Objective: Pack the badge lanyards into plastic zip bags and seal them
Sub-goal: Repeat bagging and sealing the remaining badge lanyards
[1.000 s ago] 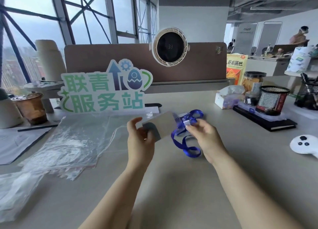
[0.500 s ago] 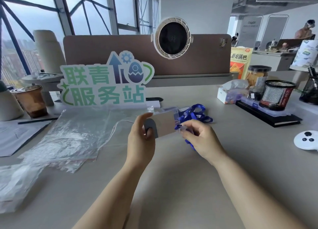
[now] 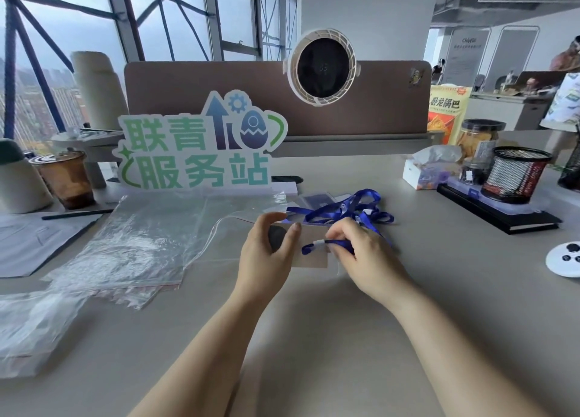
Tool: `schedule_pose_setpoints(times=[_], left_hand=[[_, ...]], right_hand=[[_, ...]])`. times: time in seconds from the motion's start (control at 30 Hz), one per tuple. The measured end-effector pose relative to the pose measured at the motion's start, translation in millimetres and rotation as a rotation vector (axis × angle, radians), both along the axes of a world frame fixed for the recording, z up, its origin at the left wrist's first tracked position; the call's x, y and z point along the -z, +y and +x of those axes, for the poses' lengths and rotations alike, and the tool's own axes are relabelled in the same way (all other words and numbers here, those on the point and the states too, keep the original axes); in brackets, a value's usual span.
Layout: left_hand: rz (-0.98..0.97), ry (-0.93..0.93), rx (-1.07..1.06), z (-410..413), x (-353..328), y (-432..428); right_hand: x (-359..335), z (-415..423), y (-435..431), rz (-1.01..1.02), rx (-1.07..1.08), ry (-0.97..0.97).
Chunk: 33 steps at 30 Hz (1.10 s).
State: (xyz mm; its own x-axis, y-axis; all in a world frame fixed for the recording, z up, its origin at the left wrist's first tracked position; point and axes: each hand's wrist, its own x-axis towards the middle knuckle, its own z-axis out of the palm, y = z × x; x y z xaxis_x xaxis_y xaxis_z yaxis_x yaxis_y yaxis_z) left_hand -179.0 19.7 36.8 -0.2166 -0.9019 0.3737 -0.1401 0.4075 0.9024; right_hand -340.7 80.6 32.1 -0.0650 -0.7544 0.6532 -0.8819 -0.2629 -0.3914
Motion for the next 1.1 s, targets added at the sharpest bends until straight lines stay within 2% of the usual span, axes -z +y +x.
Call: schedule_pose_setpoints(times=[0.13, 0.37, 0.47, 0.57, 0.73, 0.83, 0.9, 0.97, 1.03, 1.1], left_hand=[[0.013, -0.001, 0.02, -1, 1, 1], [-0.017, -0.14, 0.061, 0, 4, 2], [-0.041, -0.133, 0.071, 1, 5, 2], [0.053, -0.102, 0.123, 5, -1, 3], [0.294, 0.076, 0.305, 19, -19, 2], [0.374, 0.283, 0.337, 23, -22, -2], [0.399, 0.439, 0.266, 22, -20, -5], [0.376, 0.533, 0.157, 17, -17, -7], [0.299, 0.546, 0.042, 12, -15, -9], [0.174, 0.484, -0.091, 11, -13, -13]], right_hand=[[-2, -1, -2, -0.11, -0.012, 0.055], [-2, -4, -3, -0.139, 0.018, -0.016], [-1, -5, -2, -0.13, 0.034, -0.076], [-4, -6, 1, -0.077, 0.011, -0.272], [-17, -12, 5, -0.02, -0.08, -0.651], [-19, -12, 6, 0.008, -0.086, -0.753], [-13, -6, 4, 0.106, -0.05, -0.662], [-6, 2, 4, 0.219, -0.035, -0.449], [-1, 10, 4, 0.29, -0.06, -0.212], [1, 19, 3, 0.267, -0.085, 0.064]])
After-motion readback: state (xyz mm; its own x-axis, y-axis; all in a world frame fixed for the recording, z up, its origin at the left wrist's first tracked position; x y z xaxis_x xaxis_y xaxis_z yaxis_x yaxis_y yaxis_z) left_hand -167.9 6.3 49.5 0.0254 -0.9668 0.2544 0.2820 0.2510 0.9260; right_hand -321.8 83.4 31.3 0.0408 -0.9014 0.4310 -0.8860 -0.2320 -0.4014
